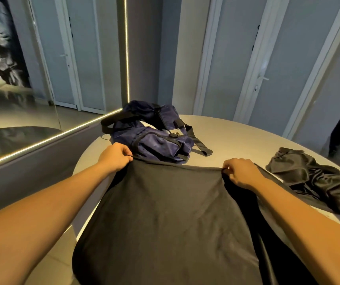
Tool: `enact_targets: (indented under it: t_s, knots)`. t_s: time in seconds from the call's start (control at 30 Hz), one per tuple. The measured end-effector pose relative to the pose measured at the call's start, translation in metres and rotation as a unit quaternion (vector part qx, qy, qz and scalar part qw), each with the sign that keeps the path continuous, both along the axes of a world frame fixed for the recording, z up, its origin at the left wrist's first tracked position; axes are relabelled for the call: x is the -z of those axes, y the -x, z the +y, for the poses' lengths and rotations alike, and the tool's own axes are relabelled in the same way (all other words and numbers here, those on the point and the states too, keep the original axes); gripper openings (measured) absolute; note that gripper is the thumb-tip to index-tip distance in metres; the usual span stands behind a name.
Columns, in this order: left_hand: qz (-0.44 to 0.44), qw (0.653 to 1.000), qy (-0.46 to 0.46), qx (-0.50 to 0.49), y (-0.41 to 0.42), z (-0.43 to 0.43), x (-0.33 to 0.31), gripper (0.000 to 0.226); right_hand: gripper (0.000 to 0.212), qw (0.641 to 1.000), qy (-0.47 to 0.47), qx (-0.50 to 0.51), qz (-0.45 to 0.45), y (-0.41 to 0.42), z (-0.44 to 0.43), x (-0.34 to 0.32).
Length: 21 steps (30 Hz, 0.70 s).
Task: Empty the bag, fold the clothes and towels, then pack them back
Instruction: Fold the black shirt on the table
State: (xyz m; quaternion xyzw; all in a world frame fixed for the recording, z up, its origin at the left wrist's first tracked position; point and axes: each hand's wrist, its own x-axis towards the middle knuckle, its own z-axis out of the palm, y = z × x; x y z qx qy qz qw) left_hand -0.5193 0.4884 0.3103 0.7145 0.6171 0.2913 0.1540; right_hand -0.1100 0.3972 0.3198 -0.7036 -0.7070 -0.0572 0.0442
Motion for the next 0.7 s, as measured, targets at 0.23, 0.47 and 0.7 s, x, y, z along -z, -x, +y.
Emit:
enact_targets:
  t_s: [0.23, 0.47, 0.7]
  knots:
    - [-0.009, 0.996, -0.072, 0.043, 0.016, -0.05, -0.027, 0.009, 0.011, 0.982, -0.181, 0.048, 0.022, 0.034, -0.065, 0.005]
    - [0.027, 0.986, -0.1, 0.127, 0.051, -0.125, 0.011, 0.018, 0.012, 0.973, -0.164, 0.099, 0.13, 0.056, -0.121, 0.051]
    - [0.055, 0.99, -0.085, 0.1, 0.054, -0.139, 0.035, 0.022, 0.009, 0.979, -0.148, 0.071, 0.119, 0.065, -0.135, 0.051]
